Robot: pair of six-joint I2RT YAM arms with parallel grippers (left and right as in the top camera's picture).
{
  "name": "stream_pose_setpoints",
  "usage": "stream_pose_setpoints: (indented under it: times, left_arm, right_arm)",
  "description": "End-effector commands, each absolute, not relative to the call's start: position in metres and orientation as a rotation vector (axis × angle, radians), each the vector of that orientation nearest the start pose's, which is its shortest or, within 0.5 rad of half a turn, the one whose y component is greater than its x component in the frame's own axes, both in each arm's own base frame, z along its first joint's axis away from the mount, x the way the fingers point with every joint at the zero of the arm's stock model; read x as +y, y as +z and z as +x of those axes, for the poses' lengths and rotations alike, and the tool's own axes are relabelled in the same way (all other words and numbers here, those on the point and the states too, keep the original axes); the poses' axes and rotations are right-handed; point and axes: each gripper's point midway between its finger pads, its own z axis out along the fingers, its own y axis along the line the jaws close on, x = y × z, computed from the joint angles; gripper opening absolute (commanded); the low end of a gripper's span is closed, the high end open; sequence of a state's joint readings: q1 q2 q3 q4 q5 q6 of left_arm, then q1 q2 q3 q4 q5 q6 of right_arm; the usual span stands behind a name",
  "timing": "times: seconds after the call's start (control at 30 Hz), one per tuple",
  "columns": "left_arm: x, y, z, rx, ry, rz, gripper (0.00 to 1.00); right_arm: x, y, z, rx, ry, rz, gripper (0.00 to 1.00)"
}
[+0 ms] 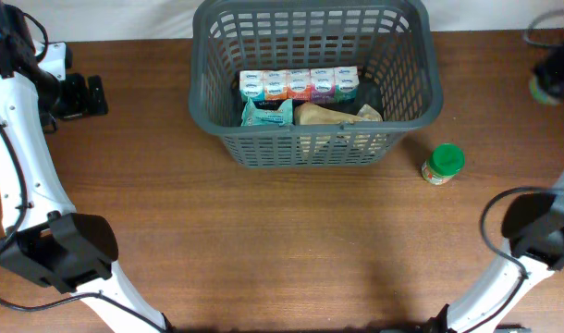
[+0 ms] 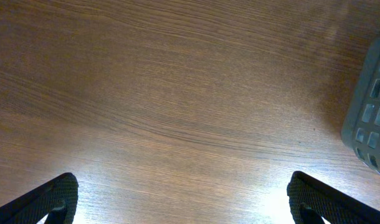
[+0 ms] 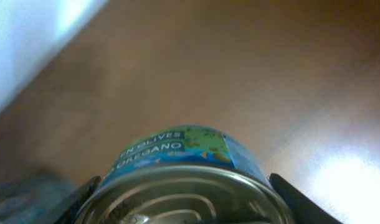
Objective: Pack container
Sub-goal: 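Lift the tin can with the right gripper and drop it into the basket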
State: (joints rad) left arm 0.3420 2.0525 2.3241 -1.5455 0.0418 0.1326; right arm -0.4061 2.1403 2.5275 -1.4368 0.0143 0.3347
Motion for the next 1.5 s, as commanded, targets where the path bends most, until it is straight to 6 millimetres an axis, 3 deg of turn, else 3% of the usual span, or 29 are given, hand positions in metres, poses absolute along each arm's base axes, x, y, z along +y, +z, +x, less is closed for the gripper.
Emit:
stream_pose_setpoints:
  times: [0.0,0.03,0.1,0.13,0.23,0.4,0.5,0.8,0.87,0.93,1.0,1.07,1.17,1.27,1.37,1.47]
  left_arm:
    - [0.139,0.235,0.410,2.829,0.024,-0.312,0.99]
    - [0.139,0.235,0.410,2.829,0.024,-0.312,0.99]
    - [0.139,0.235,0.410,2.829,0.025,-0.312,0.99]
    - [0.139,0.235,0.410,2.829,0.024,-0.312,0.99]
    - [0.139,0.235,0.410,2.829,0.024,-0.312,0.99]
    - [0.139,0.235,0.410,2.829,0.024,-0.312,0.99]
    - [0.139,0.235,0.410,2.829,0.025,-0.312,0.99]
    - [0.139,0.235,0.410,2.829,0.024,-0.312,0.99]
    - [0.139,0.235,0.410,2.829,0.025,-0.312,0.99]
    - [0.139,0.235,0.410,2.829,0.025,-0.312,0.99]
    - [0.139,0.235,0.410,2.829,0.024,-0.312,0.99]
    - [0.139,0.235,0.410,2.829,0.024,-0.312,0.99]
    - [0.139,0.235,0.410,2.829,0.024,-0.312,0.99]
    - [0.139,0.235,0.410,2.829,0.024,-0.312,0.99]
    - [0.139,0.235,0.410,2.829,0.024,-0.312,0.99]
    - [0.139,0.235,0.410,2.829,0.024,-0.312,0.99]
  right_arm:
    - [-0.122,0.375,0.455,2.281,-0.010,0.568,0.04]
    - [-0.094,0.397,0.456,2.244,0.005,0.457,0.04]
    - [-0.047,0.419,0.457,2.201,0.048,0.309,0.04]
    - [0.006,0.425,0.458,2.203,0.080,0.118,0.04]
    - [0.059,0.410,0.462,2.243,0.109,-0.061,0.04]
    - [0.113,0.357,0.474,2.374,0.136,-0.190,0.04]
    - [0.127,0.317,0.484,2.463,0.125,-0.227,0.04]
    - [0.129,0.203,0.494,2.719,0.075,-0.250,0.04]
    - [0.129,0.174,0.493,2.768,0.067,-0.243,0.19]
    - [0.128,0.157,0.492,2.795,0.062,-0.241,0.51]
    - [0.128,0.148,0.491,2.807,0.058,-0.242,0.77]
    - [0.129,0.155,0.494,2.785,0.063,-0.241,0.87]
    - [0.127,0.190,0.503,2.700,0.080,-0.222,0.95]
    - [0.113,0.266,0.509,2.537,0.081,-0.169,0.97]
    - [0.065,0.340,0.499,2.383,-0.050,-0.035,0.97]
    - [0.006,0.382,0.480,2.287,-0.122,0.230,0.97]
